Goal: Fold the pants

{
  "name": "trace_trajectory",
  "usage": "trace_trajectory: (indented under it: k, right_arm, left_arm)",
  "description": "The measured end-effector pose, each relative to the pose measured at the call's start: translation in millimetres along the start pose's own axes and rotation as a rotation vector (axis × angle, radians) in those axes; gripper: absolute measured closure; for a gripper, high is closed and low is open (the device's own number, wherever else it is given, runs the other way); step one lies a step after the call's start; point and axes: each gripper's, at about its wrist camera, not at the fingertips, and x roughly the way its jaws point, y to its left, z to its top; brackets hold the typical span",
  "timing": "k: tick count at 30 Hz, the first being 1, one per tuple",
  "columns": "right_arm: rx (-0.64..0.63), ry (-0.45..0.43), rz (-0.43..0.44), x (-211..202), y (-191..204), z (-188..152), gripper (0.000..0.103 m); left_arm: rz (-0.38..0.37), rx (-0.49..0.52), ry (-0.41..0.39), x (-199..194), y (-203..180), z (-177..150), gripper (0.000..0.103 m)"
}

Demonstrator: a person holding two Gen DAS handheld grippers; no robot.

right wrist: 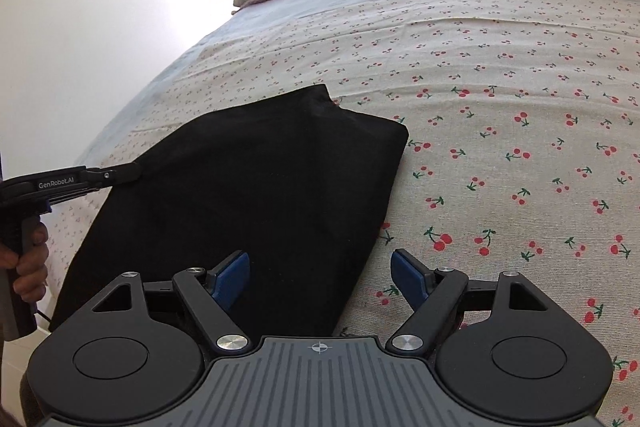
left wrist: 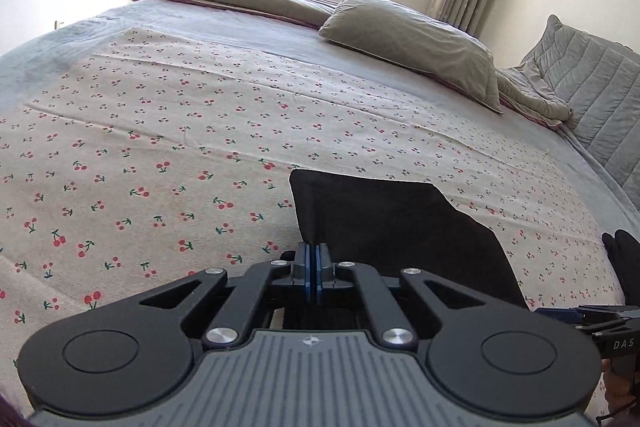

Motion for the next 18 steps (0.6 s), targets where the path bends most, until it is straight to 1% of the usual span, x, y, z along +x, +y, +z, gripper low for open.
trace_trajectory:
  k: [4, 6, 7, 8, 10, 12, 14, 15, 18]
  right_arm:
    - [0.046, 0.004, 0.012, 1, -7, 0, 0.024]
    - [0.068, 0.004, 0.021, 1, -11, 1, 0.023]
    - [0.08, 0.004, 0.027, 2, -13, 2, 0.023]
    - [0.089, 0.005, 0.031, 2, -14, 2, 0.023]
    - [0.109, 0.005, 0.041, 3, -17, 3, 0.023]
    - [0.124, 0.008, 0.051, 4, -20, 4, 0.023]
    - [0.136, 0.01, 0.062, 5, -22, 4, 0.023]
    - [0.146, 0.011, 0.072, 6, -24, 4, 0.023]
    - [0.185, 0.012, 0.111, 7, -28, 4, 0.023]
  left_arm:
    - [0.028, -0.04, 0.01, 4, 15, -5, 0.099]
    - [0.047, -0.055, -0.002, 4, 19, -6, 0.089]
    - [0.057, -0.063, -0.01, 2, 21, -6, 0.072]
    - [0.057, -0.071, -0.009, 2, 23, -6, 0.05]
    - [0.0, -0.096, 0.003, 1, 29, -6, 0.033]
    - [-0.054, -0.11, 0.015, 1, 31, -7, 0.033]
    - [-0.115, -0.112, 0.049, 5, 32, -9, 0.032]
    - [-0.151, -0.12, 0.083, 10, 32, -10, 0.032]
    - [-0.228, -0.161, 0.154, 24, 37, -16, 0.033]
